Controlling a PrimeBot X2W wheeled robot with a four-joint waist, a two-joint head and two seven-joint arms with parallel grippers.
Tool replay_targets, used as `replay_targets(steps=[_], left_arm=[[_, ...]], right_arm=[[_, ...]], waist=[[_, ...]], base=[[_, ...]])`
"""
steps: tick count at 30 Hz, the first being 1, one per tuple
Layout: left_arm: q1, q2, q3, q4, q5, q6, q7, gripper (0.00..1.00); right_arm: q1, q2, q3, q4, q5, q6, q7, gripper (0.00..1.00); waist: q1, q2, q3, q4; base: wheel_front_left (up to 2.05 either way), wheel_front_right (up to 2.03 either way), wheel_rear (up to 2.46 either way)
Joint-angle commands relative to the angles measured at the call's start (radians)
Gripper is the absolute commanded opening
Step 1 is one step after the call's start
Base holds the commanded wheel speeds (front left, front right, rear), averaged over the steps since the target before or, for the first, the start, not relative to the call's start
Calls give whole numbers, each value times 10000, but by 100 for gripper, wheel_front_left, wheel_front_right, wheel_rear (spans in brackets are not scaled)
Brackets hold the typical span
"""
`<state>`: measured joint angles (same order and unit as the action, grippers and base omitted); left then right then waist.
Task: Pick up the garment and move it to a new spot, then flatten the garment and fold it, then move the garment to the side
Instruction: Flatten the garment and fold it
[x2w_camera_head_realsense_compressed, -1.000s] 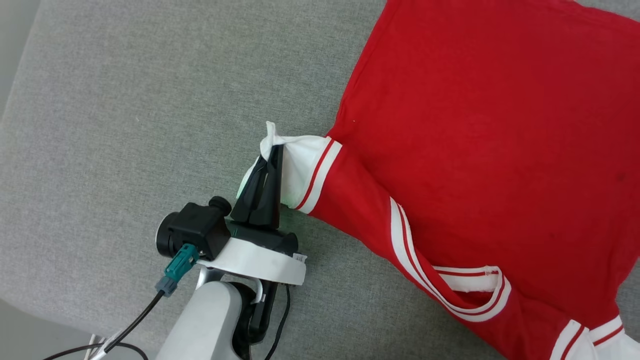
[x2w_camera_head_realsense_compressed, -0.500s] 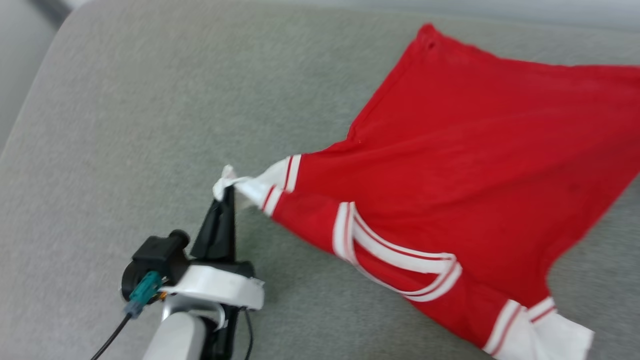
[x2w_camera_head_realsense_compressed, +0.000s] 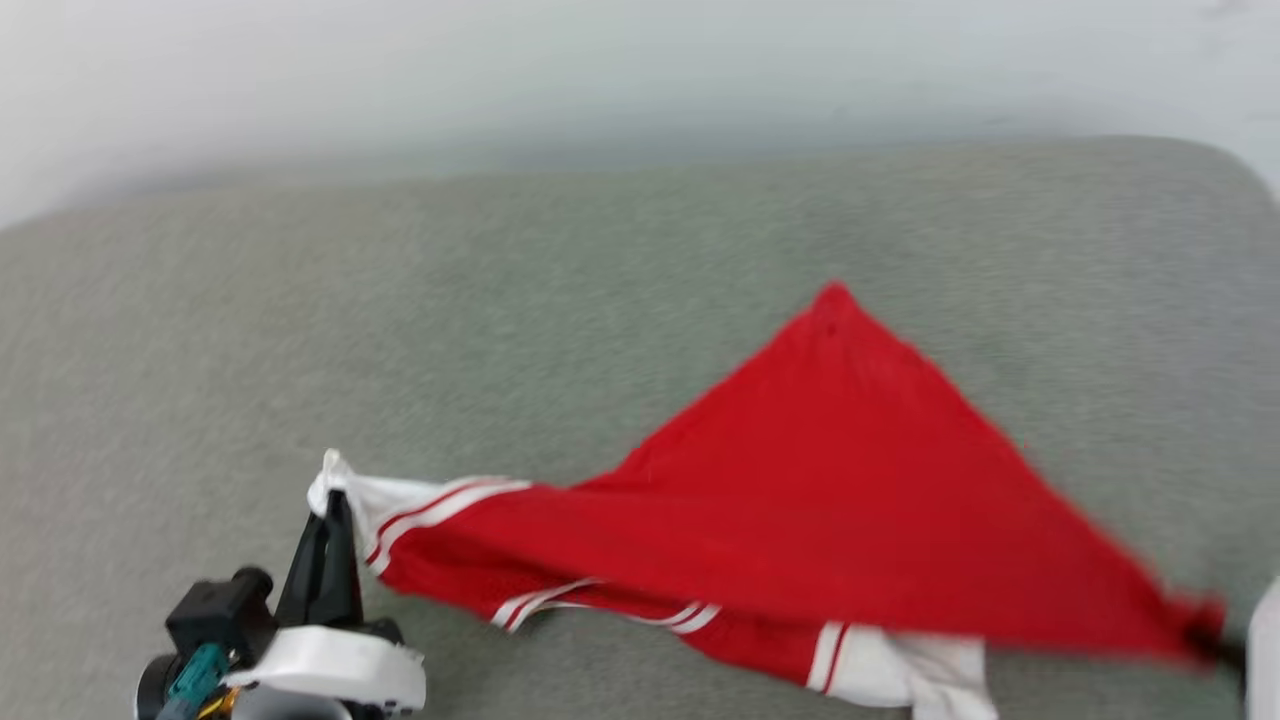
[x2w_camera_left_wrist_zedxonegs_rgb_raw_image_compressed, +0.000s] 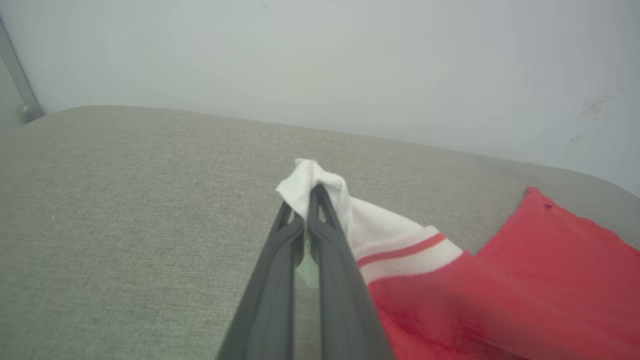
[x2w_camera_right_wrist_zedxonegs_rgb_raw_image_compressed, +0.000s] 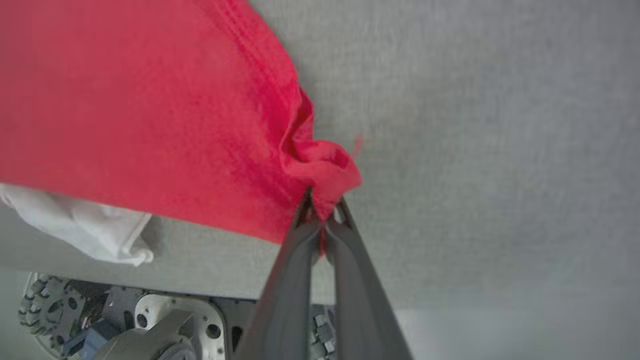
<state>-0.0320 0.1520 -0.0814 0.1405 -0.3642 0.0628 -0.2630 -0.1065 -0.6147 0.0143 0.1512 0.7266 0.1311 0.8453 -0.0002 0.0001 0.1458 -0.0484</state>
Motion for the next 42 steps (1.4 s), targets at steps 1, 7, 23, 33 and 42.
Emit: replay_targets(steps=[1,7,23,33,42], left_arm=[[220,99,99,-43,-35,74,4,0],[525,212,75,-148,-18,227,318,0],[-161,516,-338,-916,226,302,1018,0],[-1039,216,-978,-1268,531,195,933,0],[-1611,-100,-1462,-995,579,27,710,0]], right_arm=[[750,357,-96,-140,13,-7,148,0],[2789,1748,-364,-595,29,-7,466,100],[-86,2427,-953,15,-930,-5,-4825,100],[-2773,1377,138,680,-474,-5,-2116,100],[-4254,1079,1011,1346,-304,-5,-120,100]], waist=[[2,-1,-558,-658],[2,-1,-737,-1068],[2,-1,469,-545],[2,-1,1852,551],[2,-1,2585,1372]], base=[[0,0,0],[0,0,0],[0,0,0],[0,0,0],[0,0,0]])
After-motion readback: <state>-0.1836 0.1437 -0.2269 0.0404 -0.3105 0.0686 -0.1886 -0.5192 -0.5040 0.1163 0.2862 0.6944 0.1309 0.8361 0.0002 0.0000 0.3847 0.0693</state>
